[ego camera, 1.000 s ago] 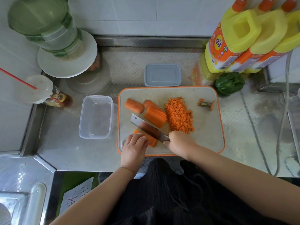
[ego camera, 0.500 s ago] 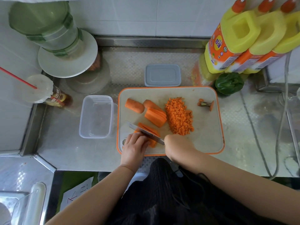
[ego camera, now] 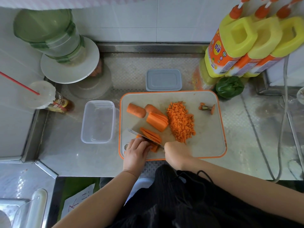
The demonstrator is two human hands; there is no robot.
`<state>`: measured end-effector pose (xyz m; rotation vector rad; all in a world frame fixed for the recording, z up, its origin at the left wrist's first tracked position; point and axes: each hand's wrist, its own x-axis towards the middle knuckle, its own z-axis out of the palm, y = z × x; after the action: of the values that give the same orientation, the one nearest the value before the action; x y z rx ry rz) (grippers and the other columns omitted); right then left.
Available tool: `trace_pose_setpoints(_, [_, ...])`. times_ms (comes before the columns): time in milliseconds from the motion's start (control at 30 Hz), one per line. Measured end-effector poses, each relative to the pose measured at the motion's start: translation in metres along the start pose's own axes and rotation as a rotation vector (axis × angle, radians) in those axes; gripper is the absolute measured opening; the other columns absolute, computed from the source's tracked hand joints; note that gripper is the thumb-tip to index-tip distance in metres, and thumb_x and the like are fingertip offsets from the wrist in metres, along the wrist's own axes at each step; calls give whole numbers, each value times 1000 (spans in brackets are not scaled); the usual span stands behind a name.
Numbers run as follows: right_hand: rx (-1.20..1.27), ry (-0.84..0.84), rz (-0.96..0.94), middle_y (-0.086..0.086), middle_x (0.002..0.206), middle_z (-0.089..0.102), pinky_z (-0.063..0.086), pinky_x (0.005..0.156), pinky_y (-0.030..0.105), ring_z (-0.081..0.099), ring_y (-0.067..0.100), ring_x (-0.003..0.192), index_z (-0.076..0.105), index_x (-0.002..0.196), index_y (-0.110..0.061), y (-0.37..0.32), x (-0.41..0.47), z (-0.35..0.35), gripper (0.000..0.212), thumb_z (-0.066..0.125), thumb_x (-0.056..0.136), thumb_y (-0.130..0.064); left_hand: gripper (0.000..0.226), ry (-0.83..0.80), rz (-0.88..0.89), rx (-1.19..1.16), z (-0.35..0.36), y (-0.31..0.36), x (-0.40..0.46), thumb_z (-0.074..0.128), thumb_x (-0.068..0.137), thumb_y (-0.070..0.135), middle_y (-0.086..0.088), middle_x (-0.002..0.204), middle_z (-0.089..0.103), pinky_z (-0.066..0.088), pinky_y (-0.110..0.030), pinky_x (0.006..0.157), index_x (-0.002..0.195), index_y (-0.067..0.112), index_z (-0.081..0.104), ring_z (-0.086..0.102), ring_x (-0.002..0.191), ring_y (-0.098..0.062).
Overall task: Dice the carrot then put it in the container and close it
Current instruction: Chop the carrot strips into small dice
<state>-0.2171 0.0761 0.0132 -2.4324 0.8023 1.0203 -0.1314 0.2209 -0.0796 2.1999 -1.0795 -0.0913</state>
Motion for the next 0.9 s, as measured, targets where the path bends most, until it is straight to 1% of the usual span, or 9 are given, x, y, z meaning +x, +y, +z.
trace_pose_setpoints(100, [100, -8, 3, 1, 70, 48, 37, 51, 30, 53, 25, 70, 47, 70, -12, 6, 4, -3, 25, 50, 95, -9, 22, 17, 18, 26, 0, 1, 0, 56, 90, 23, -4, 92, 66, 42, -27, 81, 84, 9, 73, 51, 91, -20])
trace_pose_setpoints(167, [182, -9, -13, 1, 76, 51, 44, 61, 33, 56, 26, 77, 56, 85, -10, 9, 7, -9, 18, 51, 98, -22, 21, 22, 37, 37, -2, 3, 0, 56, 89, 22, -3, 91, 66, 43, -28, 78, 83, 10, 72, 51, 89, -20])
trace_pose_setpoints(200, [212, -13, -19, 2, 79, 52, 45, 65, 34, 56, 25, 78, 58, 91, -10, 11, 7, -11, 20, 51, 98, -27, 21, 16, 41, 42, -3, 3, 1, 56, 89, 23, -3, 90, 66, 43, -28, 77, 83, 11, 72, 50, 89, -20])
trace_pose_setpoints(233, [233, -19, -22, 3, 81, 53, 44, 67, 34, 54, 25, 79, 57, 94, -10, 12, 6, -13, 23, 51, 98, -31, 22, 7, 43, 46, -4, 4, 2, 56, 89, 24, -3, 89, 65, 43, -29, 76, 82, 11, 72, 49, 88, -20])
trace_pose_setpoints(333, [231, -10, -34, 3, 82, 53, 40, 65, 33, 54, 24, 78, 51, 88, -13, 14, 2, -11, 25, 47, 99, -34, 22, -23, 16, 41, -5, 3, 4, 55, 89, 27, -2, 90, 64, 43, -29, 75, 83, 12, 70, 48, 88, -20])
trace_pose_setpoints(600, [147, 34, -47, 3, 83, 53, 43, 63, 33, 54, 24, 76, 57, 98, -11, 6, -15, -18, 23, 45, 100, -31, 23, -21, 20, 14, -6, -1, 3, 55, 89, 25, -1, 90, 63, 43, -28, 74, 82, 10, 71, 48, 86, -19])
trace_pose_setpoints(733, [15, 6, 9, 0, 76, 51, 38, 53, 28, 54, 22, 71, 62, 102, -9, 3, -16, -22, 15, 48, 95, -9, 22, -17, 29, 8, -6, -1, 2, 55, 90, 24, 0, 93, 65, 45, -29, 76, 83, 12, 73, 50, 88, -20])
trace_pose_setpoints(867, [-1, -71, 59, 4, 79, 53, 43, 63, 32, 53, 25, 74, 62, 100, -7, -5, -15, -26, 22, 49, 87, 6, 23, -6, 22, 1, -3, -2, 2, 55, 90, 24, 0, 91, 65, 44, -29, 77, 84, 12, 73, 51, 88, -21])
trace_pose_setpoints(900, [0, -82, 67, 4, 77, 51, 42, 63, 31, 52, 24, 72, 61, 95, -6, -7, -14, -27, 20, 49, 87, 7, 23, -4, 25, 3, -2, -3, 1, 55, 90, 25, 0, 91, 65, 44, -30, 77, 84, 11, 73, 51, 88, -21])
